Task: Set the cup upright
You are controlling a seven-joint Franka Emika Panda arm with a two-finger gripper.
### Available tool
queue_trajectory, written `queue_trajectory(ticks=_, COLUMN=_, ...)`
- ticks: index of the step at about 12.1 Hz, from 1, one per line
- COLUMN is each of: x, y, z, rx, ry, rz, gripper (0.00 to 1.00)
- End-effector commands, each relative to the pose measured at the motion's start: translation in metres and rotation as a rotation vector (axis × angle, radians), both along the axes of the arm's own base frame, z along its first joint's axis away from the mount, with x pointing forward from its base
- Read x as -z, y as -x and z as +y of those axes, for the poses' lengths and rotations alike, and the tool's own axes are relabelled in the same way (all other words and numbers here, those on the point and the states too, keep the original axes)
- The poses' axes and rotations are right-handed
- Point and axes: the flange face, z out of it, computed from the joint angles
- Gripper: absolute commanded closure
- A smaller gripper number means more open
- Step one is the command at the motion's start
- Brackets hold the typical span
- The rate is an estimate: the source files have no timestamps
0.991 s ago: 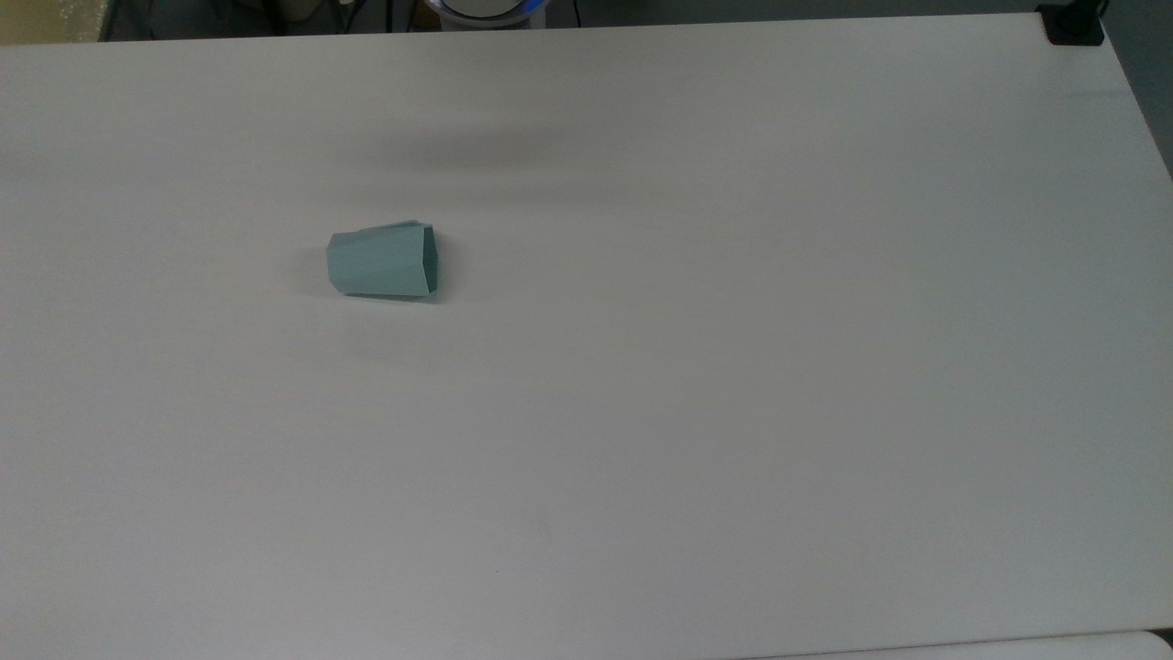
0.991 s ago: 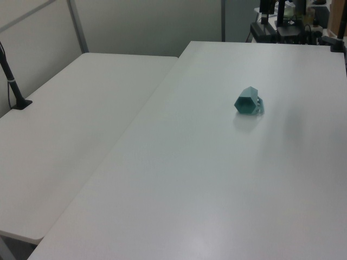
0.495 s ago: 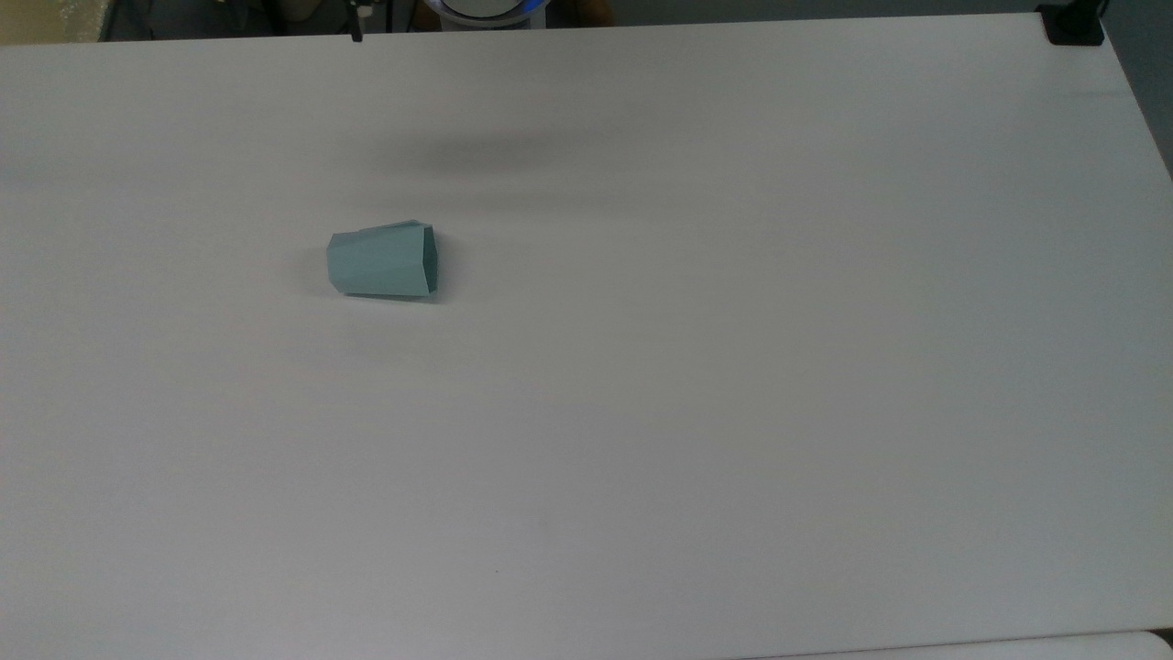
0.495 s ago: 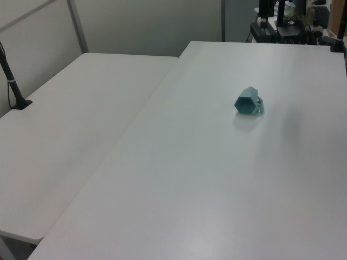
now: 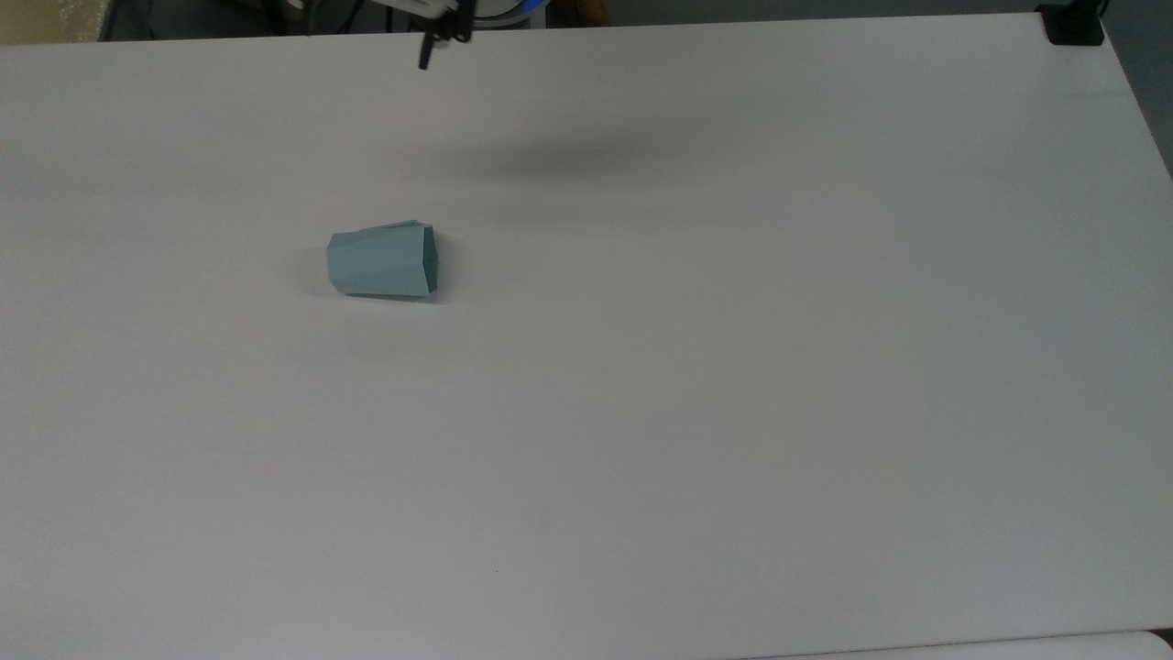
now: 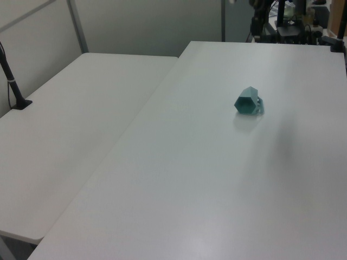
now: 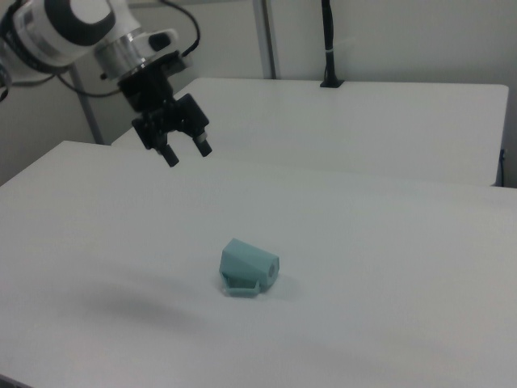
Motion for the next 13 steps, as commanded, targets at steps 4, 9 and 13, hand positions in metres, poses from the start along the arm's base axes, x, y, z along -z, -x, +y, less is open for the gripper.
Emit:
queue_trajectory(ticks=4, x=0.111, y=0.035, z=0.130, rx=-0.069, ry=0.350, rz=-0.154, gripper=0.00)
queue_trajectory(ticks=9, x=0.203, y=0.026, z=0.164, rx=-0.114, ry=0.535, rz=-0.161, gripper=0.00)
queue_trajectory(ticks=13, x=0.263, y=0.009, z=0.153, rx=-0.143, ry=0.636, rz=-0.147, gripper=0.00)
